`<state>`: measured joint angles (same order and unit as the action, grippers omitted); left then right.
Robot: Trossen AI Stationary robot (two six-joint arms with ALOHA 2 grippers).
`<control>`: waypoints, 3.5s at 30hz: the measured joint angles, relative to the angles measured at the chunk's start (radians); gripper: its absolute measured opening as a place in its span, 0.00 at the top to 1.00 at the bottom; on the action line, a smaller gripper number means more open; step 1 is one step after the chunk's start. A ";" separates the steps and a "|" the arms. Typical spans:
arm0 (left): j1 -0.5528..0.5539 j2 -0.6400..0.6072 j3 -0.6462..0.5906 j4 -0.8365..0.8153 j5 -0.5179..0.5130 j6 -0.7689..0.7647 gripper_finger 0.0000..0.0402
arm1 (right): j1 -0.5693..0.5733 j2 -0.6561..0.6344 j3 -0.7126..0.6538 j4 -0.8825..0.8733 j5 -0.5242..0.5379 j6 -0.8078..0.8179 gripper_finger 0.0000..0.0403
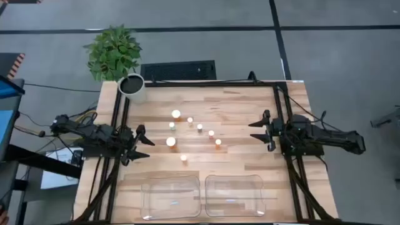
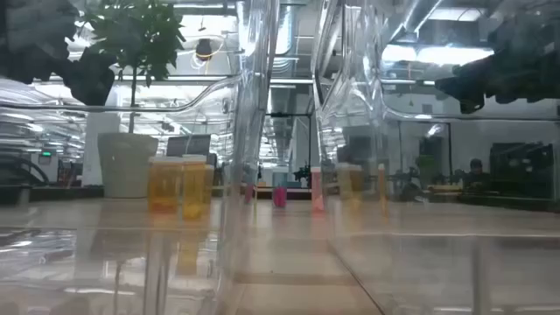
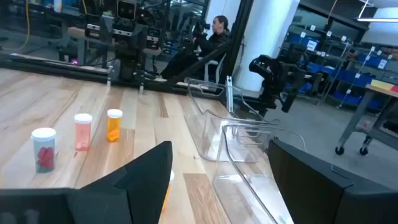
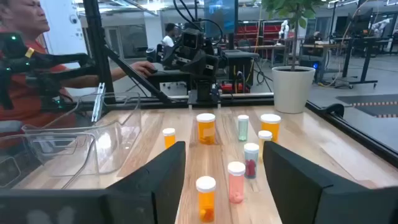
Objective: Pick and place medicine bottles into bin by pill shape (circle, oval)
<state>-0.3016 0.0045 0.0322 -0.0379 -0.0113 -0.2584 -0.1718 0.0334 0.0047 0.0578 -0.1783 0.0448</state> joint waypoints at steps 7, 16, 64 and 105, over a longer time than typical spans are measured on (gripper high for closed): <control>0.000 0.000 0.000 0.000 0.000 0.000 0.36 | 0.000 0.000 0.000 0.000 0.000 0.000 0.44; 0.000 0.000 0.000 0.000 0.000 0.000 0.36 | 0.000 0.000 0.000 0.000 0.000 0.000 0.44; 0.000 0.000 0.000 0.008 -0.054 0.031 0.36 | 0.000 0.000 0.000 0.000 0.000 0.000 0.44; 0.000 0.079 0.147 0.321 -0.477 -0.088 0.36 | -0.005 0.000 0.000 0.050 0.000 0.277 0.44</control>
<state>-0.3012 0.0834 0.1792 0.2827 -0.4882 -0.3465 -0.1770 0.0330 0.0046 0.1076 -0.1787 0.3222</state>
